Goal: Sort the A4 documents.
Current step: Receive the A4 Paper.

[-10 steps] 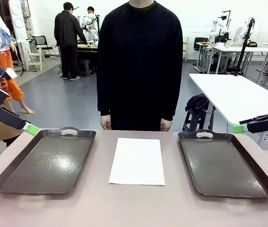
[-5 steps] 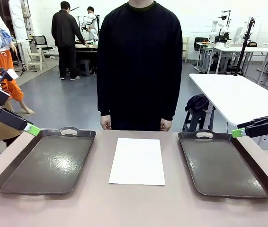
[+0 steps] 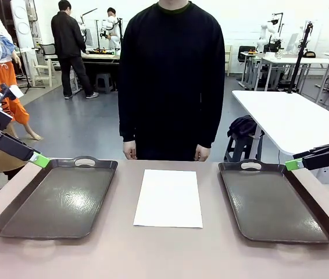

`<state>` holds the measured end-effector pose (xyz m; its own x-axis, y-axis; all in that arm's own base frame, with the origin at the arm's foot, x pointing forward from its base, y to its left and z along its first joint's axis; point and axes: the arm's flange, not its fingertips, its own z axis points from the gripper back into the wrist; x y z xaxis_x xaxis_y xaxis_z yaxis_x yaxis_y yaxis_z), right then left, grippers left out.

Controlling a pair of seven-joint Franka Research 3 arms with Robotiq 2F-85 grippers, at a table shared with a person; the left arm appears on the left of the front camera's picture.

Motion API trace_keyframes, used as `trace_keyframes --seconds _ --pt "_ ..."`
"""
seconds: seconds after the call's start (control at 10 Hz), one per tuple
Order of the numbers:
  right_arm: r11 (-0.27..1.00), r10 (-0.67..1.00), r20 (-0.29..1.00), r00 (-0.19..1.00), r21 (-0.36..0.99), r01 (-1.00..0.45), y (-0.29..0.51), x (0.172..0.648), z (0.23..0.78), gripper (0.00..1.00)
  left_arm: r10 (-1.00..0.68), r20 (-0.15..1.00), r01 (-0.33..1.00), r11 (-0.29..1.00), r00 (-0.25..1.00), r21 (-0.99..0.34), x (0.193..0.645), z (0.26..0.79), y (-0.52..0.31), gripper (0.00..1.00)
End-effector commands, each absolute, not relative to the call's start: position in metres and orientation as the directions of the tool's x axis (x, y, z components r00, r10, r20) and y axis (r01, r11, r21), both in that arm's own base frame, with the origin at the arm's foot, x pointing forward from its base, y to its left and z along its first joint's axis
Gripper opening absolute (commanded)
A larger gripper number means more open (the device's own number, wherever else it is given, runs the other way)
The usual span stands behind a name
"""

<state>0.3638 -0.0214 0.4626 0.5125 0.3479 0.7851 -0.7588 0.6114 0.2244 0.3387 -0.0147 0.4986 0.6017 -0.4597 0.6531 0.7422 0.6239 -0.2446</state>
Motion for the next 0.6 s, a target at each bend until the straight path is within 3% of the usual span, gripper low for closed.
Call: trace_keyframes --seconds 0.0,0.5 --pt "0.596 0.342 0.802 0.49 0.218 -0.773 -0.0209 0.3688 0.4611 1.0 -0.455 0.664 0.751 0.611 0.593 -0.252 0.3406 0.4976 -0.0133 1.0" --pt "0.596 0.342 0.802 0.49 0.218 -0.773 -0.0209 0.3688 0.4611 1.0 -0.455 0.664 0.751 0.611 0.593 -0.252 0.3406 0.4976 -0.0133 1.0"
